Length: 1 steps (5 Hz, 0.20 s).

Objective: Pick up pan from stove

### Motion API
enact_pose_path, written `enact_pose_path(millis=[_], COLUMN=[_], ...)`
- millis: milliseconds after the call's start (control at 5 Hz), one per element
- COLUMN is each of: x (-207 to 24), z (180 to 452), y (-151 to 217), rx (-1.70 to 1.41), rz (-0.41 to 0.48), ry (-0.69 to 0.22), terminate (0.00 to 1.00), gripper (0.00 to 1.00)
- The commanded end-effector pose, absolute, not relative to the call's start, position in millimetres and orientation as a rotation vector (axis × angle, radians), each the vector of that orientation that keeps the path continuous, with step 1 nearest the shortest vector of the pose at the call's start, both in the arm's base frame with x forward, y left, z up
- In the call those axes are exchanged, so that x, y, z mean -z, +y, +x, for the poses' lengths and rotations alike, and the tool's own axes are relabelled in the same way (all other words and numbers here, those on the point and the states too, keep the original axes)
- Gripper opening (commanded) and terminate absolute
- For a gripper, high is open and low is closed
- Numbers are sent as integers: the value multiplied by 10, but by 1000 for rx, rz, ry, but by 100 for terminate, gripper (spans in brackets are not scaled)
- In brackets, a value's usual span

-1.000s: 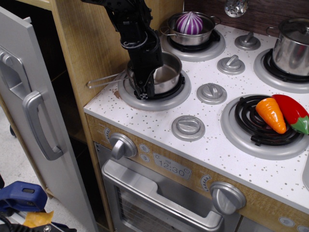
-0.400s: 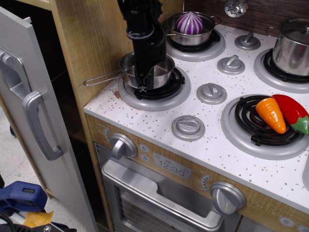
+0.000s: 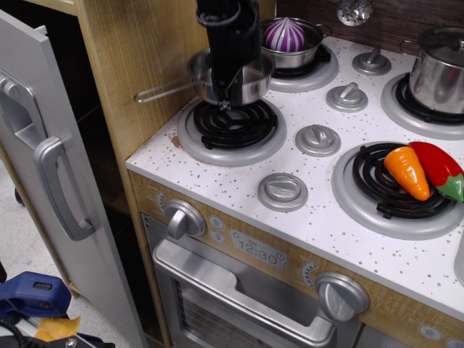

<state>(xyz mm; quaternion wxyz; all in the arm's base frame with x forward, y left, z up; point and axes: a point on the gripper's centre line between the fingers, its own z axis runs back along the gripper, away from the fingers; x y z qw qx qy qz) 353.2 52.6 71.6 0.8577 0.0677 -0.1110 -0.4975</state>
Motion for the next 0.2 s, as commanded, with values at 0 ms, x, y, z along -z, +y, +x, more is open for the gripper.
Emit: enact_pose_path(millis=[0], x=[-995], z=[3570], y=[487], rx=[1071], rz=[258], ry=[-324], terminate=[100], gripper=[0])
